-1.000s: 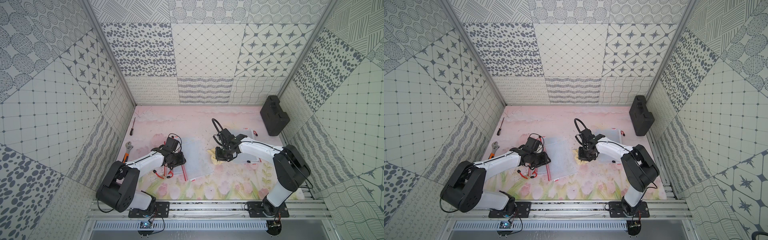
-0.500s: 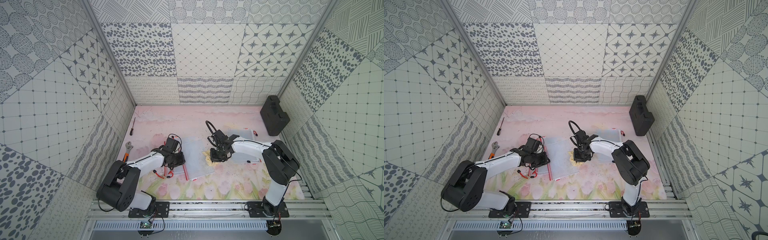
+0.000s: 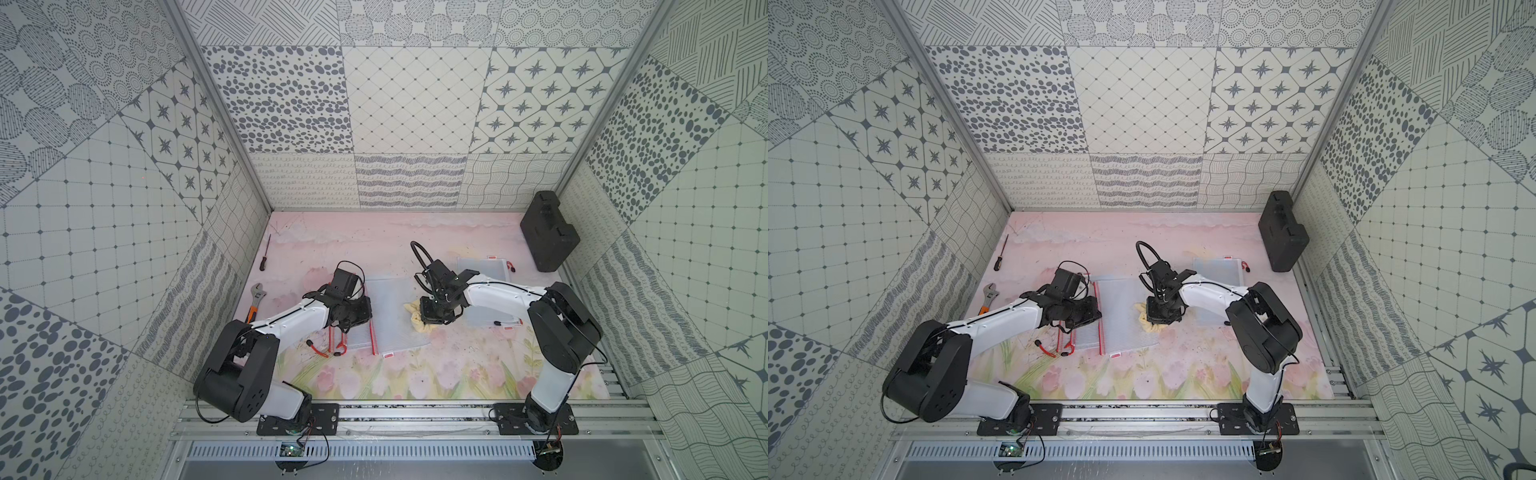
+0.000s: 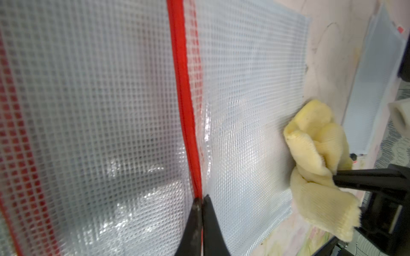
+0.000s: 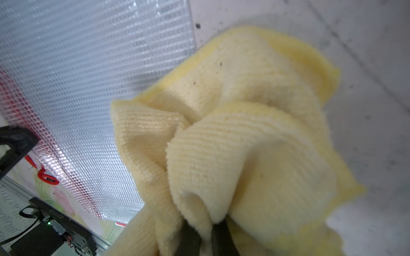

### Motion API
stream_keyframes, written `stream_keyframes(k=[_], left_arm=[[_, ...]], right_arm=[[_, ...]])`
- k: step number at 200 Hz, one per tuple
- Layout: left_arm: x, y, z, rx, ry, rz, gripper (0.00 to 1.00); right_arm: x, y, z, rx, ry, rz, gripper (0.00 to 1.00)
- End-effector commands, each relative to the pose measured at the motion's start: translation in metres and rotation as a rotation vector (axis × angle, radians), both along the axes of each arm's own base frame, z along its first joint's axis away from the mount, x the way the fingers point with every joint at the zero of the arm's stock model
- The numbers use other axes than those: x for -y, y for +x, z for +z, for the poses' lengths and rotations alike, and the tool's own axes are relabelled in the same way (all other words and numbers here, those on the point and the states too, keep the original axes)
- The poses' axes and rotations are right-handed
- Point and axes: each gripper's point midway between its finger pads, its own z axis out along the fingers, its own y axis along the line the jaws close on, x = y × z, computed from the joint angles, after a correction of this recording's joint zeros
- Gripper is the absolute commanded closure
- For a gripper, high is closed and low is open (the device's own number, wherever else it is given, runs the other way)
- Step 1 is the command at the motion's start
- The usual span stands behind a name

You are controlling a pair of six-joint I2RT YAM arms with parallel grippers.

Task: Wipe the document bag
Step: Move the document bag to the center of the board.

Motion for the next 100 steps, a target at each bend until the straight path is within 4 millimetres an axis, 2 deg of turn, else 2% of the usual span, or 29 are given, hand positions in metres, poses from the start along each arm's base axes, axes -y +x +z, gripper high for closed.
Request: stream_keyframes(k=[1,24,41,55,71,85,100], left_arm=[[0.039,0.009,0.050,0.069,-0.101,-0.141,1.00],[0.083,0.010,0.088,0.112,-0.187,-0.294,1.00],[0.118,0.009,0.095,0.114,-0.226,-0.376,1.00],[0.140,0.011,0.084,0.090,-0.225,-0.404,1.00],[0.156,0.019,0.065,0.055,-0.230,-0.398,1.00],[0.160,0.026,0.047,0.031,-0.222,-0.373,1.00],[0.154,0.033,0.024,0.009,-0.149,-0.344,1.00]], right_arm=[[0.025,0.014,0.055,0.119,0.044,-0.095,1.00],[0.066,0.023,0.107,0.237,0.087,-0.220,1.00],[0.095,0.023,0.136,0.320,0.070,-0.270,1.00],[0.109,0.020,0.149,0.344,0.054,-0.281,1.00],[0.115,0.016,0.150,0.342,0.043,-0.279,1.00],[0.114,0.013,0.145,0.323,0.050,-0.275,1.00],[0.110,0.008,0.138,0.297,0.072,-0.273,1.00]])
